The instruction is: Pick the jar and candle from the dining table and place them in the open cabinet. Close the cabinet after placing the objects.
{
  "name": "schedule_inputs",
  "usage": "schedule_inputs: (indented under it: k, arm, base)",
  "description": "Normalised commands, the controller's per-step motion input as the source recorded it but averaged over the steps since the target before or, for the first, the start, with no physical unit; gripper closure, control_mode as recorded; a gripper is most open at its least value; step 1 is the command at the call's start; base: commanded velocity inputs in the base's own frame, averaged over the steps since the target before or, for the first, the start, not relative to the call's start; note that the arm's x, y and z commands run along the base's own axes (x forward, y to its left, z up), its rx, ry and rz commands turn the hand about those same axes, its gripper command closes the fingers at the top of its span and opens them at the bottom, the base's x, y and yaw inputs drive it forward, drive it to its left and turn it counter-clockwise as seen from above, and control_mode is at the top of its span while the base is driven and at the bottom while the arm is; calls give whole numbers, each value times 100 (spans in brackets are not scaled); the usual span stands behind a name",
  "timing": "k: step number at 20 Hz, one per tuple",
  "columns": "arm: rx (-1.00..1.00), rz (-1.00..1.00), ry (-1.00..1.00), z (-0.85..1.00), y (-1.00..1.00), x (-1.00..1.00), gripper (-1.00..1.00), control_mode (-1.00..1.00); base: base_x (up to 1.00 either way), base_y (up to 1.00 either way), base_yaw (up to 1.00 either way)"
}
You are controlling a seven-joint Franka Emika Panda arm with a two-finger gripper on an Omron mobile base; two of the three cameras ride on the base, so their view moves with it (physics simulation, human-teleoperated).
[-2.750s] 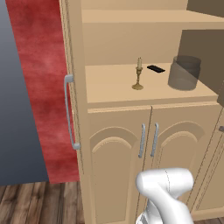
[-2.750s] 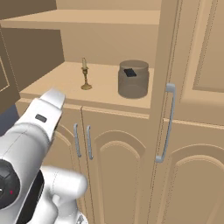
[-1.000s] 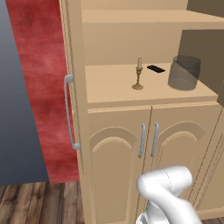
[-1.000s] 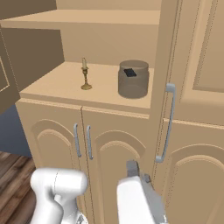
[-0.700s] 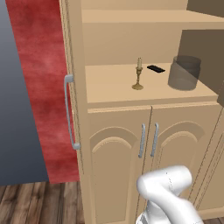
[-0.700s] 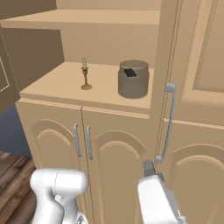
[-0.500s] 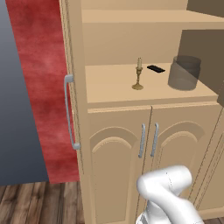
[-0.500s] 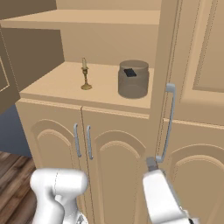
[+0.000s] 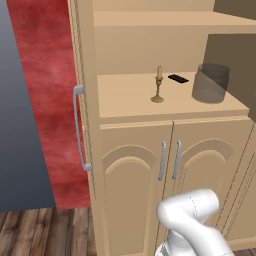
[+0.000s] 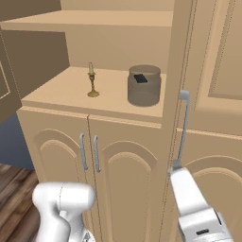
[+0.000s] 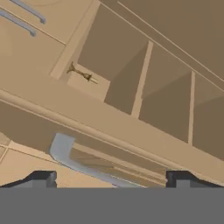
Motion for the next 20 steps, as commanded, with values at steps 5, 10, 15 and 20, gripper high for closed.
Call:
schedule_inputs:
  k: [5,10,15,20]
  arm:
    - [0,0,0,-22,-39,30,-100,-100]
    - [0,0,1,-15,-41,31,-100,-100]
    - [0,2,0,-6,-20,41,-100,-100]
    - [0,3,0,-5,-1,24,-100,-100]
  base:
    - [0,0,0]
    - [0,0,0]
    - [0,0,0]
    - [0,0,0]
